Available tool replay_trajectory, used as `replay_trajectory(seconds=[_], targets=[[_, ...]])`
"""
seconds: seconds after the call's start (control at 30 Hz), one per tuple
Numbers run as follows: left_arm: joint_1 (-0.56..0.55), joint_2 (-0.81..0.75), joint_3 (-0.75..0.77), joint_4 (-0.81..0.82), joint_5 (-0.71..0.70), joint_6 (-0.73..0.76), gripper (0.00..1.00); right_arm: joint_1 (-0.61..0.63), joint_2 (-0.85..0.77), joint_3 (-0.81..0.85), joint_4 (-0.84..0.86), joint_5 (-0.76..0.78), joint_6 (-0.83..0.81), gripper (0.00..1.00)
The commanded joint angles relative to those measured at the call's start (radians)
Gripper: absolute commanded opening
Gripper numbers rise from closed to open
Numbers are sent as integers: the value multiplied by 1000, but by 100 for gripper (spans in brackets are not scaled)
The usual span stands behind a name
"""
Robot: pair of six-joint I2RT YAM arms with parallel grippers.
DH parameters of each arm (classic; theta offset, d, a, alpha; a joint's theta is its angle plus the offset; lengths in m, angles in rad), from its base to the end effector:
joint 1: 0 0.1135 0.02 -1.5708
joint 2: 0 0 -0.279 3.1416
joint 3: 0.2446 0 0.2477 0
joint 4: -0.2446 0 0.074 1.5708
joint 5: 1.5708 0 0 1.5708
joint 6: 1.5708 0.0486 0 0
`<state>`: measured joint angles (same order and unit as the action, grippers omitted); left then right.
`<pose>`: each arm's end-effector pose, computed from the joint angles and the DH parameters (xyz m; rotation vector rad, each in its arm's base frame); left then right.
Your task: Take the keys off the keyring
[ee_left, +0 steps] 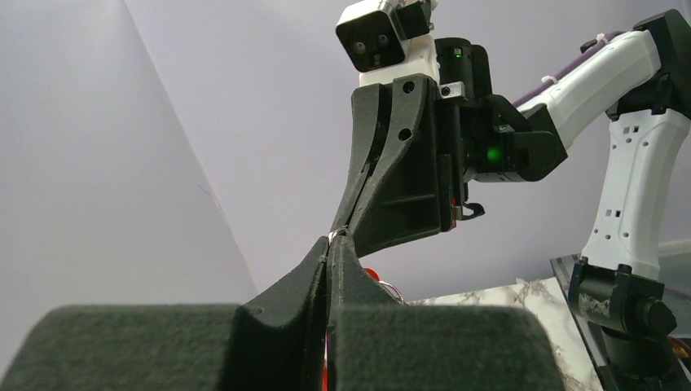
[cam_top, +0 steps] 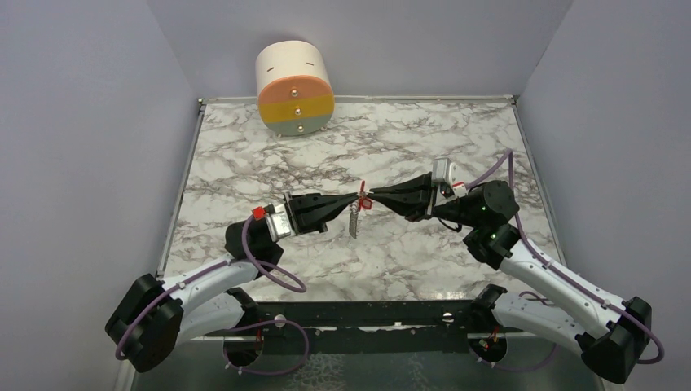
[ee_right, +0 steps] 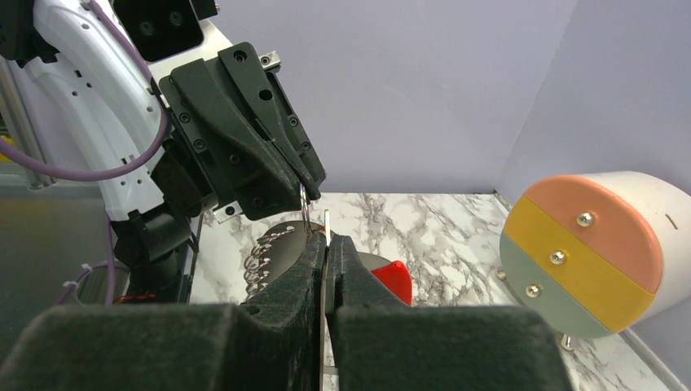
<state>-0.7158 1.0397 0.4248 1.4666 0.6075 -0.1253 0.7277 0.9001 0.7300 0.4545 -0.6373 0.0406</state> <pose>0.1211 -0.1421 0.3501 0.7922 0.5195 -0.9984 0.1317 0.1560 0.3822 -0.9783 1.0331 1.0494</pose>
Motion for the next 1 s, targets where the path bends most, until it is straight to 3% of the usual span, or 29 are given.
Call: replay_trajectory(seconds=[0.0,0.27,0.97], targets=[[2,-30,-7,159,-99,14,0,-8,-4,-8,-19,-6,7,1],[3,17,-29,292,-144,-11,0,-8,8,-3,-43,-17,11,1],[-62,64,20,295,-192,23,0,-8,52,-6,-10,-33,32,1]])
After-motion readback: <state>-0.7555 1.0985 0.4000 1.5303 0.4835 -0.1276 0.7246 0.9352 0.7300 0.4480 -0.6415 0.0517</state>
